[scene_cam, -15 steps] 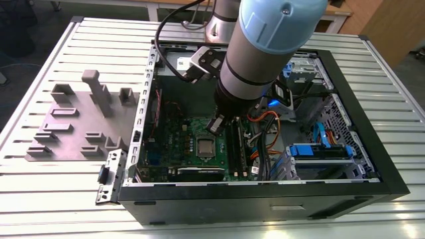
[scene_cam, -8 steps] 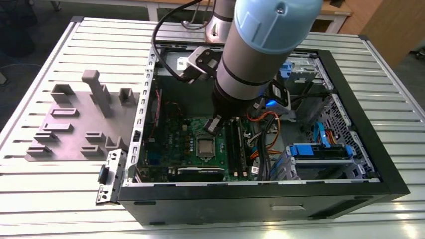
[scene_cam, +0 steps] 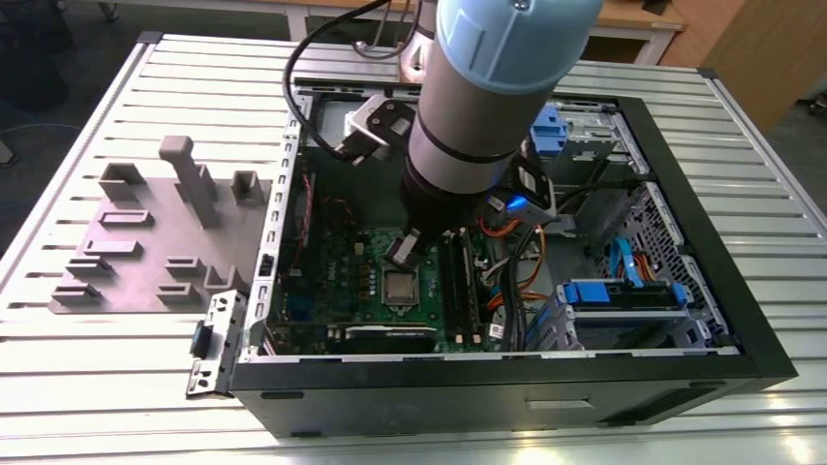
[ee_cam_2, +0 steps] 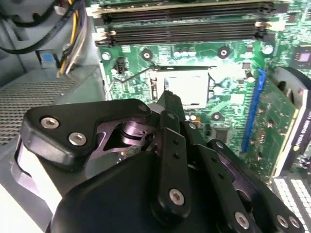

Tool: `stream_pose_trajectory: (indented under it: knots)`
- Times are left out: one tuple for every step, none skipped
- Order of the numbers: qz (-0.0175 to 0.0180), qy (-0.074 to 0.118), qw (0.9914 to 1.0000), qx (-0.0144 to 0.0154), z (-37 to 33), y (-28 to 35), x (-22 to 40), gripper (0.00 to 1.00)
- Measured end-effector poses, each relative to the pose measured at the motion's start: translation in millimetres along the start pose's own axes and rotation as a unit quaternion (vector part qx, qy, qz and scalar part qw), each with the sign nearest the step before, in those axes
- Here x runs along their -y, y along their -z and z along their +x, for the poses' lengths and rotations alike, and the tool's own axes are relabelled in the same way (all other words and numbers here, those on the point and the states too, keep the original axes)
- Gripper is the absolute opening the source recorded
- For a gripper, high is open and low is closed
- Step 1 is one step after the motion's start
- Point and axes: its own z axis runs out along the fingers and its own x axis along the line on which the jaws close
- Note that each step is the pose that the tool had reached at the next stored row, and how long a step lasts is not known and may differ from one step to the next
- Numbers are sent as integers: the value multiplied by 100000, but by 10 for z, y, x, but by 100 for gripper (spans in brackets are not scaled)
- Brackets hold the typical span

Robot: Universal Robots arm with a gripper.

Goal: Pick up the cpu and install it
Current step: 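Close the cpu cover, then install the first cpu locking lever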

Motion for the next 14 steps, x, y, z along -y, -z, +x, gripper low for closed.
stream_pose_trajectory:
  knots:
    - [169, 57, 100000, 108, 34, -2, -25, 11]
    - [227, 81, 100000, 139, 51, -1, -37, 11]
    - [247, 93, 100000, 153, 64, -1, -42, 11]
    - [251, 110, 100000, 150, 72, 0, -42, 11]
    - [251, 141, 99999, 149, 75, 0, -42, 11]
    - [251, 140, 99999, 151, 75, 0, -42, 11]
    - [250, 140, 99999, 148, 75, 0, -43, 11]
    - [248, 135, 99999, 149, 85, 2, -37, 11]
    - [249, 138, 99999, 151, 95, 4, -30, 11]
    - [250, 136, 99999, 153, 95, 3, -30, 11]
    - [247, 137, 99999, 157, 95, 4, -30, 11]
    - [248, 137, 99999, 156, 95, 7, -30, 11]
    - [253, 135, 99999, 140, 95, 13, -31, 11]
    - [251, 135, 99999, 143, 94, 20, -32, 11]
